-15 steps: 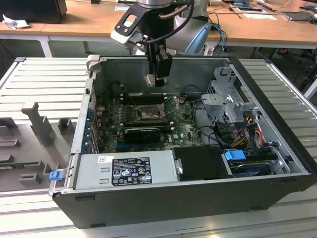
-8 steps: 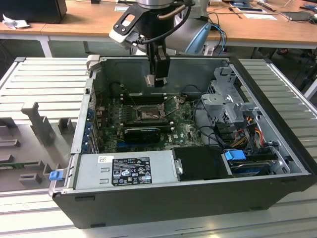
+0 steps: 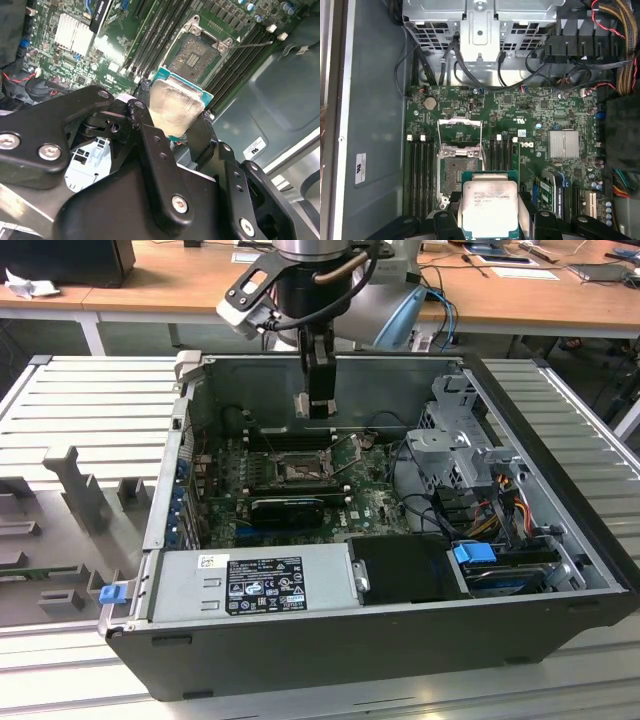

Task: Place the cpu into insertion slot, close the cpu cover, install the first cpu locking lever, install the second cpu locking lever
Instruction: 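Place the cpu into insertion slot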

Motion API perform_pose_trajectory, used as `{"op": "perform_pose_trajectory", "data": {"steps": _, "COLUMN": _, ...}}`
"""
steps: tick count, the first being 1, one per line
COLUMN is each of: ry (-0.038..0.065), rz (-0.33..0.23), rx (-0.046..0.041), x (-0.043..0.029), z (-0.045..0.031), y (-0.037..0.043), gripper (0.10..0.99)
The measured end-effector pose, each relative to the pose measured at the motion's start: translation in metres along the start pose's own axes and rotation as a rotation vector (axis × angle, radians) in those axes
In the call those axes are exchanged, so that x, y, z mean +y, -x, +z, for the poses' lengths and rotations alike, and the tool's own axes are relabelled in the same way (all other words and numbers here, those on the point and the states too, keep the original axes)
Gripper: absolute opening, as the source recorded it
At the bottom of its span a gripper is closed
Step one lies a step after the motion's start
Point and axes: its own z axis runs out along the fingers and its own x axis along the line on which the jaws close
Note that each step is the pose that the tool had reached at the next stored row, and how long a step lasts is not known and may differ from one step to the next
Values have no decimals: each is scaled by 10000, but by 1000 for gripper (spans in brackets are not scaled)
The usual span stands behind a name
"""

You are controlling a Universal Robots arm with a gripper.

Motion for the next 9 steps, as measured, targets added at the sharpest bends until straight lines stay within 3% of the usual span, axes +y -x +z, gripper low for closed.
{"op": "perform_pose_trajectory", "data": {"steps": 4, "ry": -21, "rz": 19, "rx": -2, "x": -7, "z": 82, "y": 1, "gripper": 529}}
{"op": "perform_pose_trajectory", "data": {"steps": 9, "ry": -146, "rz": 21, "rx": -2, "x": -13, "z": 150, "y": 2, "gripper": 529}}
